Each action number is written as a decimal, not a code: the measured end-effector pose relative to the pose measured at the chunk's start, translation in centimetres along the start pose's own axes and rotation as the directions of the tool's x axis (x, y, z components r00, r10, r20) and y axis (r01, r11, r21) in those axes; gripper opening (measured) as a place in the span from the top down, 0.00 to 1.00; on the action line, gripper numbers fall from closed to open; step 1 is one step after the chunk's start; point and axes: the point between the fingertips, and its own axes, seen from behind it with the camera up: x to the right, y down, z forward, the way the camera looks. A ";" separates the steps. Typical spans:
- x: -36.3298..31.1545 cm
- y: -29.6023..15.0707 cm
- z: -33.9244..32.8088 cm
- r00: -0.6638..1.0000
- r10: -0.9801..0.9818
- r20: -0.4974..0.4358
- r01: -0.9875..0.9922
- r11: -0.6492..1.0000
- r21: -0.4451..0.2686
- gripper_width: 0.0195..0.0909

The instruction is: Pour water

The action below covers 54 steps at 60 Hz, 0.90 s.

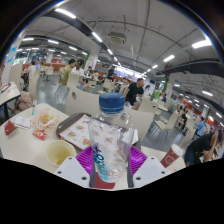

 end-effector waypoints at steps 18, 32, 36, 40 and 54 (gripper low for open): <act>-1.3 6.3 3.2 0.972 0.202 0.124 -0.196 0.979 -0.063 0.68; -1.4 8.6 3.5 0.954 0.266 0.141 -0.260 0.964 -0.061 0.62; -1.3 8.6 3.3 0.952 0.270 0.146 -0.264 0.963 -0.054 0.56; -1.3 8.6 3.1 0.954 0.263 0.147 -0.256 0.965 -0.065 0.50; -1.8 10.5 -0.2 0.941 0.327 0.091 -0.299 0.925 -0.236 0.08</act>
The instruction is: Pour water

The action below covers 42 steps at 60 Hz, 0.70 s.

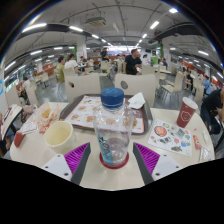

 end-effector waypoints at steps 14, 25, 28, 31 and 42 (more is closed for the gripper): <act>-2.7 1.4 -10.2 0.995 0.025 -0.100 -0.030 0.998 -0.048 0.08; -5.4 2.2 -17.4 0.989 0.000 -0.147 -0.007 0.999 -0.048 0.09; -5.9 2.6 -18.5 0.988 -0.008 -0.156 0.000 0.999 -0.047 0.09; -6.2 2.9 -19.3 0.986 -0.015 -0.164 0.007 0.999 -0.050 0.09; -7.6 2.9 -21.2 0.985 -0.011 -0.170 0.006 1.000 -0.029 0.08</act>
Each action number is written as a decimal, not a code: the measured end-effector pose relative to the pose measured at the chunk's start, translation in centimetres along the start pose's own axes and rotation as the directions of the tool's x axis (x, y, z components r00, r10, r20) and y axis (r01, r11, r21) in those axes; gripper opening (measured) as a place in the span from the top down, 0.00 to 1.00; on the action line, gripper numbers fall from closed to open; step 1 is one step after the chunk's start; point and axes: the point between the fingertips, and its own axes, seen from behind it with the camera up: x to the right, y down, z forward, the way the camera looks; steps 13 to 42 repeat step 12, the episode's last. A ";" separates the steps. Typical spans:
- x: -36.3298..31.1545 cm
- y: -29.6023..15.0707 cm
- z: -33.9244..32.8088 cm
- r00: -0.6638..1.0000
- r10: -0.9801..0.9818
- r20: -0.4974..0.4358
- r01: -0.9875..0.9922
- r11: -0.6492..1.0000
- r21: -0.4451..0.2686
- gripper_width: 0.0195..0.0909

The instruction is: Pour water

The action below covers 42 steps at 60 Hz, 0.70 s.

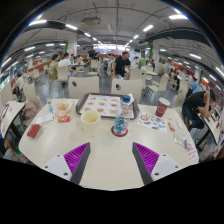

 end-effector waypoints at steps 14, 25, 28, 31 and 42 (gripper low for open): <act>-1.3 -0.2 -0.5 1.000 -0.005 0.023 0.005 1.000 0.004 0.08; -1.3 -0.2 -0.5 1.000 -0.005 0.023 0.005 1.000 0.004 0.08; -1.3 -0.2 -0.5 1.000 -0.005 0.023 0.005 1.000 0.004 0.08; -1.3 -0.2 -0.5 1.000 -0.005 0.023 0.005 1.000 0.004 0.08; -1.3 -0.2 -0.5 1.000 -0.005 0.023 0.005 1.000 0.004 0.08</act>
